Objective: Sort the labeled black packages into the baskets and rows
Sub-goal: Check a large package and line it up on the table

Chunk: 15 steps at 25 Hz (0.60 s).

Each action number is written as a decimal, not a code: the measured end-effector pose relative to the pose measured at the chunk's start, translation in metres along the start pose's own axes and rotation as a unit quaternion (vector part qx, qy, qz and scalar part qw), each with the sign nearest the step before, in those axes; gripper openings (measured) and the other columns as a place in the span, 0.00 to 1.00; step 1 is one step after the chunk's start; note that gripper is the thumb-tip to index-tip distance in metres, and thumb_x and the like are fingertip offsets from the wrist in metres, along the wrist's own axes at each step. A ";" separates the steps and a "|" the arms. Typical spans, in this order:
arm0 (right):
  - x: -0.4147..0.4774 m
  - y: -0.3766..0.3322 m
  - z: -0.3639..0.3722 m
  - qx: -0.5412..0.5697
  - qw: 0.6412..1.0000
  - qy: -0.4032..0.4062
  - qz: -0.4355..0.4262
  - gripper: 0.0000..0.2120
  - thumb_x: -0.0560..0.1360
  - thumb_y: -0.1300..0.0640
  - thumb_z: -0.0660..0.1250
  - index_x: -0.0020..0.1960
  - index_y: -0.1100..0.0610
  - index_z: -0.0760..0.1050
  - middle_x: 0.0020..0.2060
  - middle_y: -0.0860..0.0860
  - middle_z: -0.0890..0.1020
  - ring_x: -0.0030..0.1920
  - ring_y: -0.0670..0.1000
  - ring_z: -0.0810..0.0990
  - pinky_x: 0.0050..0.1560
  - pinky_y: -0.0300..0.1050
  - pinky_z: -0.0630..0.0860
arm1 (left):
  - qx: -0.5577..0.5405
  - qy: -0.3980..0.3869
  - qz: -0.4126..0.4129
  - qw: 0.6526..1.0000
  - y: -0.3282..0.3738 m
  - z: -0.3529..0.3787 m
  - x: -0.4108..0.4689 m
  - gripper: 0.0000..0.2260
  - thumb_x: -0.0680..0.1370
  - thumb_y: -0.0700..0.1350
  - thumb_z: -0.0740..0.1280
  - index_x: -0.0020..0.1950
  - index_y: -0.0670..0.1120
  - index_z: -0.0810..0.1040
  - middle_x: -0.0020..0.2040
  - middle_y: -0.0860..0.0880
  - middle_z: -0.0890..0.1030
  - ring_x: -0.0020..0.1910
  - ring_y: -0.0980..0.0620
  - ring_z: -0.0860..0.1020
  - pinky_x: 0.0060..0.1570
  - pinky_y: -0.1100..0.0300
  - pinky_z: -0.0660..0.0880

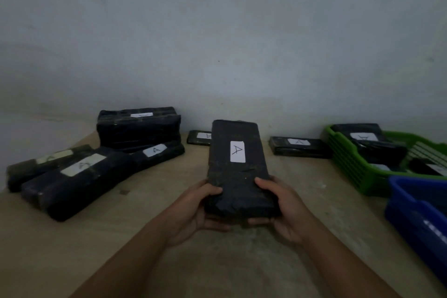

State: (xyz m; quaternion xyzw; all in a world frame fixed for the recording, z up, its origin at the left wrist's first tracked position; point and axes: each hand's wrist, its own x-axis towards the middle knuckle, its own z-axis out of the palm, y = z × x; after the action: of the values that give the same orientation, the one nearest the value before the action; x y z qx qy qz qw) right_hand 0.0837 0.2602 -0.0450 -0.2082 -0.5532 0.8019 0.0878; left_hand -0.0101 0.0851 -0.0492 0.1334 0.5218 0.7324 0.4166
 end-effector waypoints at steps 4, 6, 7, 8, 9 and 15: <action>-0.001 0.002 -0.031 0.045 0.998 -0.050 0.016 0.26 0.67 0.62 0.69 0.65 0.59 0.71 0.58 0.62 0.82 0.48 0.64 0.84 0.28 0.56 0.82 | 0.001 -0.008 0.024 1.000 -0.015 0.017 0.018 0.15 0.75 0.34 0.64 0.60 0.44 0.73 0.55 0.40 0.82 0.47 0.40 0.83 0.36 0.47 0.82; 0.002 0.010 -0.044 0.048 0.996 -0.078 0.020 0.33 0.62 0.69 0.67 0.67 0.59 0.69 0.60 0.63 0.80 0.53 0.65 0.83 0.34 0.60 0.82 | 0.023 -0.006 0.033 0.999 -0.021 0.016 0.025 0.15 0.76 0.33 0.63 0.61 0.44 0.72 0.56 0.40 0.81 0.47 0.40 0.84 0.35 0.49 0.82; 0.004 0.014 -0.048 0.043 0.995 -0.086 0.016 0.34 0.61 0.71 0.65 0.67 0.58 0.69 0.60 0.62 0.80 0.53 0.64 0.83 0.36 0.60 0.83 | 0.039 -0.007 0.036 0.999 -0.024 0.014 0.027 0.17 0.75 0.33 0.64 0.62 0.43 0.72 0.56 0.40 0.82 0.47 0.41 0.84 0.35 0.49 0.82; 0.006 0.016 -0.050 0.040 0.995 -0.095 0.012 0.34 0.61 0.71 0.64 0.67 0.58 0.69 0.59 0.62 0.81 0.53 0.63 0.83 0.38 0.59 0.83 | 0.050 -0.004 0.036 0.998 -0.024 0.012 0.029 0.19 0.73 0.35 0.65 0.63 0.43 0.72 0.54 0.40 0.82 0.47 0.41 0.84 0.36 0.50 0.83; 0.006 0.018 -0.050 0.043 0.994 -0.104 0.008 0.33 0.62 0.71 0.64 0.66 0.58 0.69 0.59 0.62 0.81 0.53 0.62 0.83 0.38 0.59 0.83 | 0.051 -0.008 0.031 0.998 -0.025 0.010 0.030 0.19 0.71 0.37 0.66 0.62 0.43 0.72 0.52 0.41 0.84 0.46 0.41 0.84 0.37 0.50 0.83; -0.006 0.021 -0.047 0.083 0.984 -0.156 -0.011 0.39 0.56 0.69 0.70 0.67 0.58 0.70 0.62 0.63 0.79 0.54 0.67 0.82 0.34 0.61 0.82 | 0.100 0.069 0.090 0.989 -0.014 -0.001 0.034 0.15 0.81 0.49 0.55 0.62 0.48 0.75 0.53 0.45 0.84 0.52 0.44 0.82 0.58 0.42 0.76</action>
State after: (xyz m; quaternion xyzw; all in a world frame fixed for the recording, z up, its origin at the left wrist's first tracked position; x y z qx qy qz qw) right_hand 0.1108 0.2902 -0.0769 -0.0664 -0.4942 0.8664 0.0260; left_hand -0.0251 0.1118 -0.0696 0.1702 0.6053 0.7189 0.2964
